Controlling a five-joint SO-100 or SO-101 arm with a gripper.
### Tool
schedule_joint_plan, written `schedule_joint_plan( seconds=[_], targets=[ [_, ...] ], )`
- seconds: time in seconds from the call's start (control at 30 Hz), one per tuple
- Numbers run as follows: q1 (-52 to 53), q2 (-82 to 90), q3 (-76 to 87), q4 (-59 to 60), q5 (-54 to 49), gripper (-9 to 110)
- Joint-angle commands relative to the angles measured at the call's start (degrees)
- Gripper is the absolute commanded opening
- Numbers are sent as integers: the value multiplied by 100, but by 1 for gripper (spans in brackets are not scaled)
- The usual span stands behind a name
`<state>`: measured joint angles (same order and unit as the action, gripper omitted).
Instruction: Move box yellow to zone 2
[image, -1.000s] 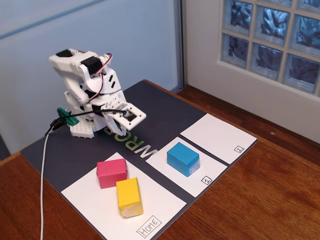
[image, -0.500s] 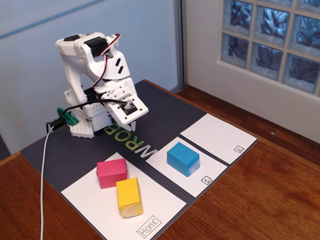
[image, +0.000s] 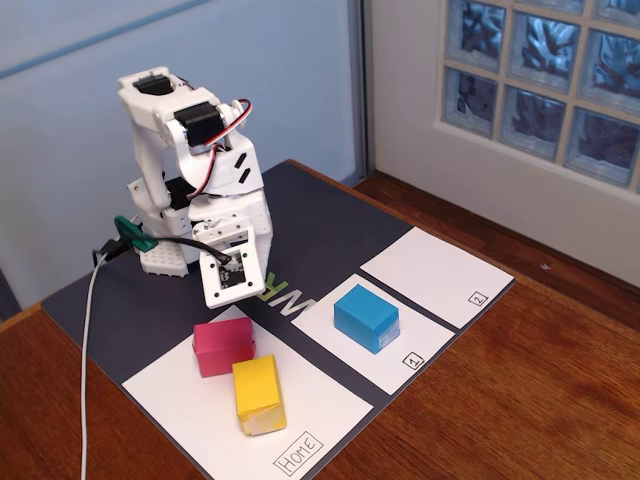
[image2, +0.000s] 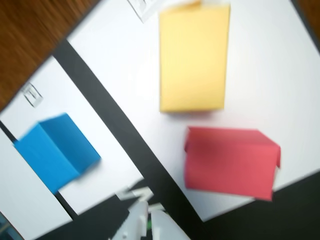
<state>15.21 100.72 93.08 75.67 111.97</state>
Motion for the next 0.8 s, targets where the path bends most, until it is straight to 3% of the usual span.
schedule_joint_plan(
  seconds=[0.0, 0.13, 0.77],
  targets=[
    [167, -870, -1266, 448, 35, -1],
    [237, -1424, -1951, 615, -246, -1],
    [299, -2074, -2329, 62, -1116, -1]
  ],
)
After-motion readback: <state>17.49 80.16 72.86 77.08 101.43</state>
